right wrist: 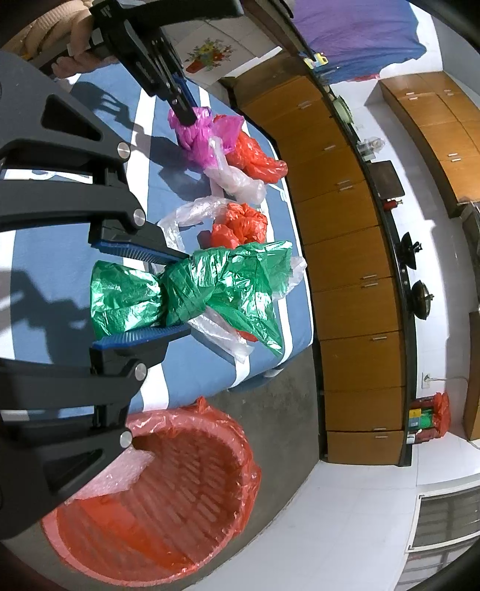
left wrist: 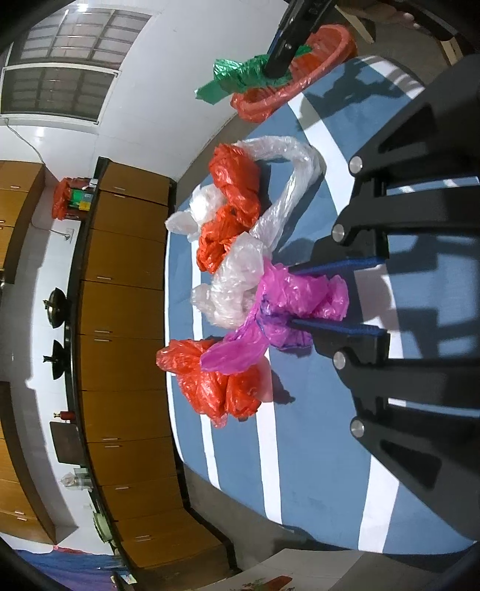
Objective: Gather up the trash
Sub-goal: 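Grasp the green bag with the right tool while the left tool grasps the purple bag, then carry both bags to the orange basket and open both tools to drop them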
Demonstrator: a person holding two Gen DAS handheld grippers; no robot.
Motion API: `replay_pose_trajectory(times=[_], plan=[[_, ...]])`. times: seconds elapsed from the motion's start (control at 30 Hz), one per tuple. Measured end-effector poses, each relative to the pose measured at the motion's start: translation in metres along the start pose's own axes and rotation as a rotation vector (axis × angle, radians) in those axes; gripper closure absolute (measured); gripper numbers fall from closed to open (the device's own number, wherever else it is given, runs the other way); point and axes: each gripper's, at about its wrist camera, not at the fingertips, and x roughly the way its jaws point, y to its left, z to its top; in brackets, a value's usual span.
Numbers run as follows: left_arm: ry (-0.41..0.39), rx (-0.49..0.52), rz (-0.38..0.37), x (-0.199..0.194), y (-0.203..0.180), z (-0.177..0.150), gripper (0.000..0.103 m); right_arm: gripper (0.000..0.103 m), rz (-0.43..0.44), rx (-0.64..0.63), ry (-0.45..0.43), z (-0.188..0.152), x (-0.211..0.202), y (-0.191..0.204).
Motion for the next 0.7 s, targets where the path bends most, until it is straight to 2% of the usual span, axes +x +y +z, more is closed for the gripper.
replay_pose_trajectory(times=[0.2, 0.57, 0.7], plan=[[-0.049, -0.003, 0.003, -0.03, 0.003, -0.001, 0.08, 0.069, -0.001, 0.006, -0.011, -0.001, -0.007, -0.004], [-0.171, -0.007, 0.009, -0.064, 0.001, 0.023, 0.082, 0.069, -0.011, 0.021, -0.012, -0.004, -0.011, -0.011], [-0.132, -0.03, 0.042, -0.054, 0.011, 0.023, 0.082, 0.069, -0.011, 0.023, -0.011, -0.004, -0.012, -0.011]])
